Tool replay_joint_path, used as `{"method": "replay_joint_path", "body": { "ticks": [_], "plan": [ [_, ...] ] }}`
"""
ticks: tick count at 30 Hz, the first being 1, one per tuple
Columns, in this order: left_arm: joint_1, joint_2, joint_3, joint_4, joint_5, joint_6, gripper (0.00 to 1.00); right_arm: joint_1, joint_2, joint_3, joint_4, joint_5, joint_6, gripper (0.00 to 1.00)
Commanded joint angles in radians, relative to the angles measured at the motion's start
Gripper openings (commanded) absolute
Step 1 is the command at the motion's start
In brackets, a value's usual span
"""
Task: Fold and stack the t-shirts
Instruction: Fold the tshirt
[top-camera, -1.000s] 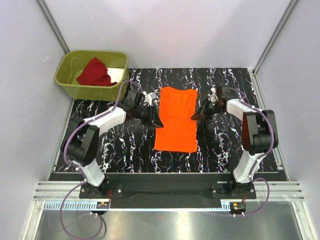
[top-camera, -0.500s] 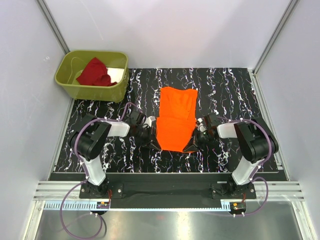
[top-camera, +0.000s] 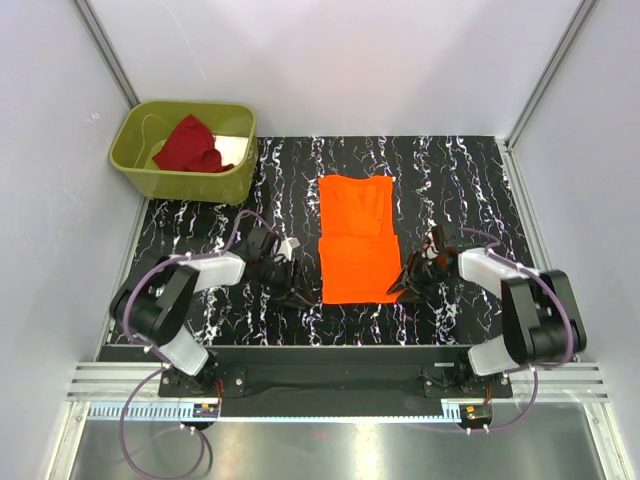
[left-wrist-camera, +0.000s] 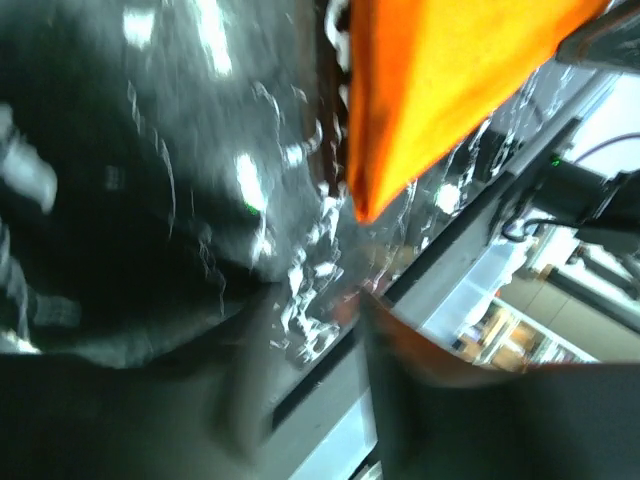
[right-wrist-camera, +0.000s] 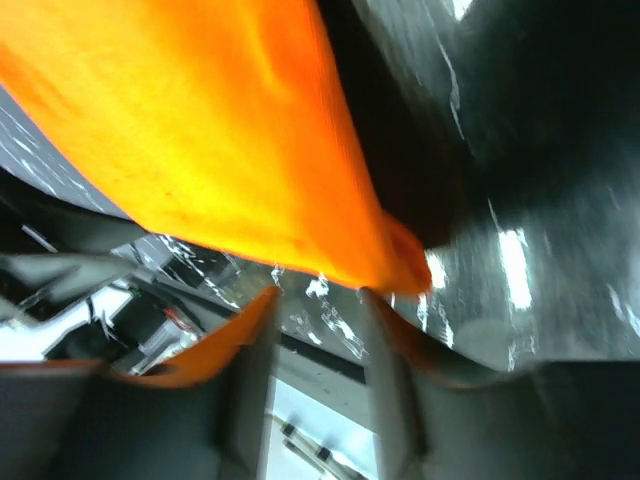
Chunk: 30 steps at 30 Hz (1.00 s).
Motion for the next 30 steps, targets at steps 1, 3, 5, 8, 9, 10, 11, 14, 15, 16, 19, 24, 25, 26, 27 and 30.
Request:
{"method": "replay_joint_path", "body": {
  "ticks": [1, 3, 5, 8, 9, 10, 11, 14, 15, 16, 19, 24, 25, 26, 27, 30],
  "plan": [
    [0.003, -0.121, 0.000, -0.108, -0.076, 0.029, 0.59, -0.004, -0.112, 0.023, -0.152, 0.130, 0.015, 0.52],
    [0.005, -0.148, 0.011, -0.122, -0.078, 0.001, 0.65, -0.004, -0.126, 0.013, -0.148, 0.117, 0.025, 0.63],
    [0.005, -0.114, 0.035, -0.109, -0.055, -0.036, 0.65, -0.004, -0.125, 0.006, -0.152, 0.110, 0.031, 0.65],
    [0.003, -0.048, 0.058, -0.069, -0.055, -0.140, 0.61, -0.006, -0.143, -0.020, -0.146, 0.113, 0.048, 0.69],
    [0.003, -0.036, 0.055, -0.037, -0.058, -0.192, 0.61, -0.009, -0.154, -0.030, -0.125, 0.111, 0.066, 0.70],
    [0.003, -0.024, 0.052, -0.023, -0.064, -0.218, 0.61, -0.016, -0.152, -0.040, -0.117, 0.111, 0.074, 0.70],
    [0.003, -0.007, 0.048, -0.009, -0.072, -0.247, 0.60, -0.029, -0.149, -0.043, -0.113, 0.107, 0.086, 0.70],
    [-0.003, 0.009, 0.011, 0.098, -0.075, -0.370, 0.60, -0.044, -0.152, -0.065, -0.071, 0.099, 0.106, 0.70],
    [-0.009, 0.010, -0.001, 0.117, -0.086, -0.419, 0.58, -0.047, -0.151, -0.070, -0.065, 0.097, 0.109, 0.71],
    [-0.012, 0.013, -0.006, 0.129, -0.099, -0.439, 0.58, -0.050, -0.149, -0.073, -0.064, 0.099, 0.108, 0.71],
    [-0.032, 0.020, -0.018, 0.166, -0.145, -0.510, 0.57, -0.055, -0.142, -0.073, -0.051, 0.097, 0.109, 0.71],
    [-0.098, 0.024, 0.005, 0.106, -0.237, -0.554, 0.57, -0.058, -0.158, -0.079, -0.053, 0.114, 0.118, 0.70],
    [-0.108, 0.024, 0.006, 0.059, -0.257, -0.561, 0.58, -0.059, -0.161, -0.077, -0.054, 0.116, 0.118, 0.71],
    [-0.116, 0.023, 0.008, 0.039, -0.297, -0.567, 0.60, -0.061, -0.168, -0.077, -0.054, 0.119, 0.120, 0.70],
    [-0.122, 0.024, -0.008, 0.027, -0.310, -0.591, 0.61, -0.061, -0.171, -0.076, -0.060, 0.122, 0.120, 0.70],
    [-0.122, 0.035, -0.034, 0.023, -0.333, -0.634, 0.61, -0.063, -0.191, -0.067, -0.079, 0.143, 0.118, 0.71]
  ]
}}
